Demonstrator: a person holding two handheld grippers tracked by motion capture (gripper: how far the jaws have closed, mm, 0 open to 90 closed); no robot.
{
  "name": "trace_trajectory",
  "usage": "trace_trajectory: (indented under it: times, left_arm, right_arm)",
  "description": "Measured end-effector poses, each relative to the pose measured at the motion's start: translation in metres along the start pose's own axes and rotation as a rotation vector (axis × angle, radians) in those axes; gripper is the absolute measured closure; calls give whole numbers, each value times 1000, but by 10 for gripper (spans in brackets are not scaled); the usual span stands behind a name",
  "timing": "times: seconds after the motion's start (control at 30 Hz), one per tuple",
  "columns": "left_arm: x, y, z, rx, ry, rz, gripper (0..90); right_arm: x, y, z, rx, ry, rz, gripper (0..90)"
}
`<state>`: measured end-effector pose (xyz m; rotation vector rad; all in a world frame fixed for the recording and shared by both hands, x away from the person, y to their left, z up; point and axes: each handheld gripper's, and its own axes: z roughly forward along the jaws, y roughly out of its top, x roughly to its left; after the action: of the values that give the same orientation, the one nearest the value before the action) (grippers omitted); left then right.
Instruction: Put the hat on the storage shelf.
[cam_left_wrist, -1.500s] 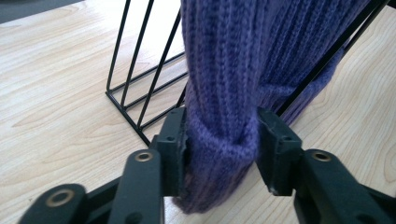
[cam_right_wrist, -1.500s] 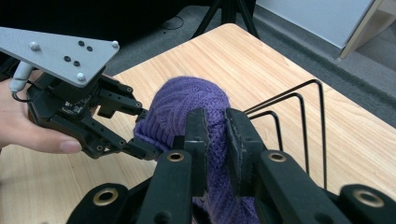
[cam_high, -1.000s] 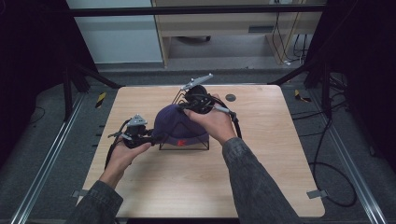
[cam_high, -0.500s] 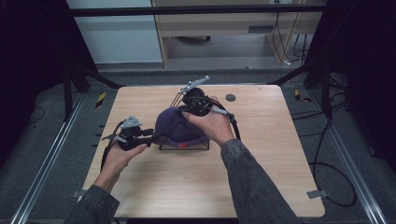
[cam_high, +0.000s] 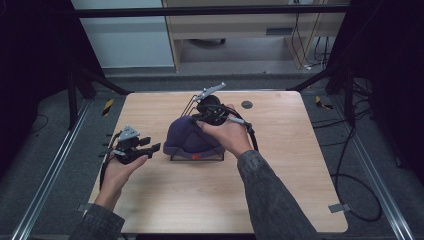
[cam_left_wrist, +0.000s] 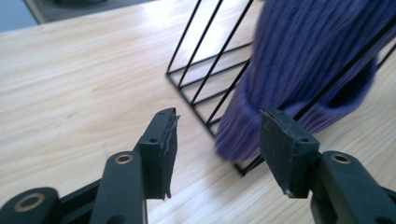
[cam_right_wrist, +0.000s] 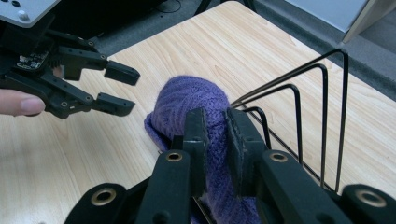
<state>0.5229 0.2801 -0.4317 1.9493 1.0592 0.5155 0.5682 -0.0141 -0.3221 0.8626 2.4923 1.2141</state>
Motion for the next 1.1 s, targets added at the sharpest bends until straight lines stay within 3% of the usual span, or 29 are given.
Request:
trace_trajectory:
  times: [0.23, 0.33, 0.63, 1.1]
  left_arm:
    - [20, -23, 3, 81, 91, -14, 361]
    - [25, -30, 5, 92, 94, -46, 340]
    - [26, -35, 12, 135, 124, -49, 244]
    - [25, -42, 25, 238, 123, -58, 110]
  right_arm:
    - [2, -2, 0, 14, -12, -1, 776]
    - [2, -2, 1, 13, -22, -11, 739]
    - [4, 7, -13, -31, -21, -5, 690]
    - [-2, 8, -34, -35, -69, 1, 544]
